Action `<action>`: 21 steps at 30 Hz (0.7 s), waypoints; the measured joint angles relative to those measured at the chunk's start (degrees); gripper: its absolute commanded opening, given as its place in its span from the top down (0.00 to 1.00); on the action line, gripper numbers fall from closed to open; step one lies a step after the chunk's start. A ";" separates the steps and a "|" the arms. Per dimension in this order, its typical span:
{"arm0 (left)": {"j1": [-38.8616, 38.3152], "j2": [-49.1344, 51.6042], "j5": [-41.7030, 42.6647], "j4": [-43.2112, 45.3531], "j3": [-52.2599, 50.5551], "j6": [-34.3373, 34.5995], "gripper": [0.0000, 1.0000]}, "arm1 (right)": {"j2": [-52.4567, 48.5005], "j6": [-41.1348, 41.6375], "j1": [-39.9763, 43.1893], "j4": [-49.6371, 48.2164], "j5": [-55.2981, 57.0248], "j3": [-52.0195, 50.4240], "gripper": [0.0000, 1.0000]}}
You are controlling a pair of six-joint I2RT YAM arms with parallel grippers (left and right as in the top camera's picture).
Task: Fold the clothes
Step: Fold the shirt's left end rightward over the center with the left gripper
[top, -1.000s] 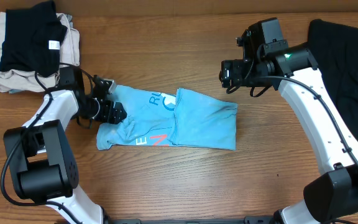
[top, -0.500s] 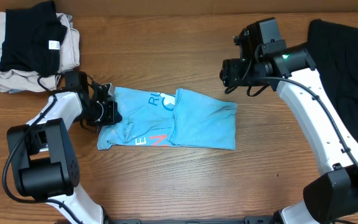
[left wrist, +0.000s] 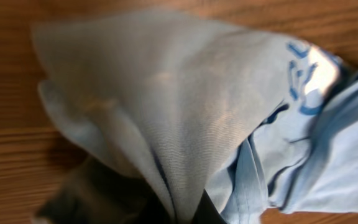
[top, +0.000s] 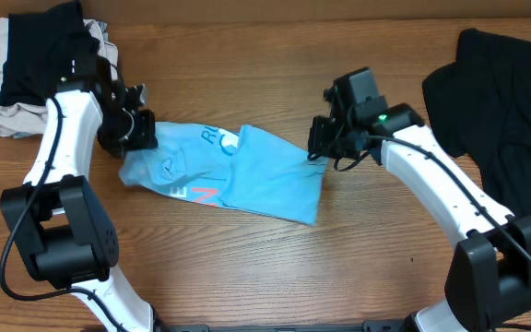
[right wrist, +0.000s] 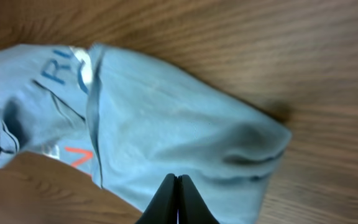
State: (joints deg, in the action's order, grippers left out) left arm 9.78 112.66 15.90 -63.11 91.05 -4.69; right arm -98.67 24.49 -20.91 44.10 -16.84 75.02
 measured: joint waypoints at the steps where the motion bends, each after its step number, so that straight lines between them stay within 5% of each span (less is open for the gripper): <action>1: 0.00 0.02 -0.52 -1.84 2.16 -0.13 0.96 | -0.09 0.81 -0.37 -0.63 -0.55 -0.81 0.96; 21: -5.14 0.02 -2.73 -13.22 20.76 -3.89 0.96 | -10.10 13.07 -6.91 -13.51 -5.29 -6.95 0.96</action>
State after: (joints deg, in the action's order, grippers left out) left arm 4.64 112.68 13.17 -76.34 111.81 -8.58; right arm -108.77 37.56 -27.81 30.59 -22.13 68.07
